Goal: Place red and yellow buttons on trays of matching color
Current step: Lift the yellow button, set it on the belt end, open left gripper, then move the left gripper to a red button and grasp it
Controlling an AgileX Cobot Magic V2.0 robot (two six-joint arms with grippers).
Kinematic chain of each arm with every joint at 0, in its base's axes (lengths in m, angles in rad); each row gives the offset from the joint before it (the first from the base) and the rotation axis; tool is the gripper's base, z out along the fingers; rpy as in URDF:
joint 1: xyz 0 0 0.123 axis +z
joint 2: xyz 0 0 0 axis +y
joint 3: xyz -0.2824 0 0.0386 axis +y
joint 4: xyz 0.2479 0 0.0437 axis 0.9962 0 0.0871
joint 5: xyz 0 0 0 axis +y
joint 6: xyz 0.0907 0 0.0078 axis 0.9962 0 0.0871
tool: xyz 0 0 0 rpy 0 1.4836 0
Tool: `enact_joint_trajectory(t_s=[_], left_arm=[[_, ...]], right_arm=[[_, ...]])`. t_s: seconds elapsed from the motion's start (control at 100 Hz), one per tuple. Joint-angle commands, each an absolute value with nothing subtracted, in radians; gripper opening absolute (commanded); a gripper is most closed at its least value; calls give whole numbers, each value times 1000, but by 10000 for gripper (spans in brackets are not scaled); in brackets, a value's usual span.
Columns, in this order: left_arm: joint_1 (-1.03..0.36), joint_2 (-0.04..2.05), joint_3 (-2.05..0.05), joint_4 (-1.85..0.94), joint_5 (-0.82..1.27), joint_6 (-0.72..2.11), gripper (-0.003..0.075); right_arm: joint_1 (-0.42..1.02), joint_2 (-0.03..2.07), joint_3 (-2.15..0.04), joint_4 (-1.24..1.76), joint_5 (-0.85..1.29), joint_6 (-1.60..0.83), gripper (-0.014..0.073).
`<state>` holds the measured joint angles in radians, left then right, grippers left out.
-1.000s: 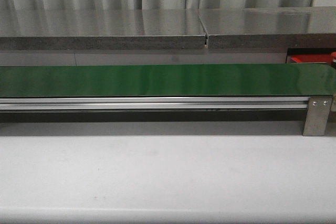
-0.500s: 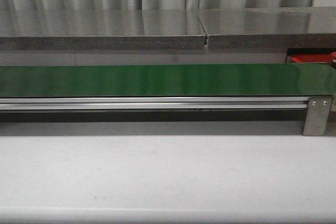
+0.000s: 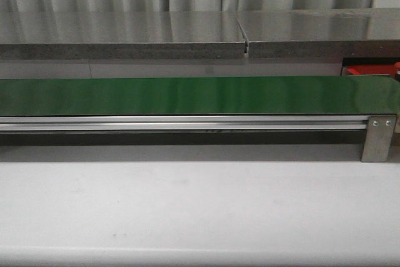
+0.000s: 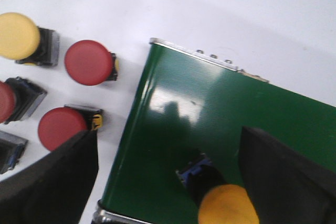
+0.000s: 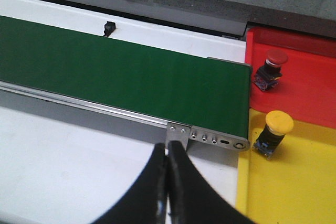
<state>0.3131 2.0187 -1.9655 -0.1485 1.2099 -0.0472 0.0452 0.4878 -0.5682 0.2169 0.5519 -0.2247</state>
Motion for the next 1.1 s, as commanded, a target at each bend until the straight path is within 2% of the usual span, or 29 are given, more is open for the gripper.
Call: enact_joint_trajectory(t_s=[0.0, 0.48, 1.09], left_arm=[[321, 1969, -1998, -96, 1191, -103, 547], [457, 2045, -1990, -131, 1222, -179, 546], [459, 2178, -1988, -183, 1183, -194, 546]], right_arm=[[47, 489, -593, 224, 478, -230, -76], [47, 489, -593, 224, 478, -230, -76], [47, 489, -593, 224, 478, -230, -76]])
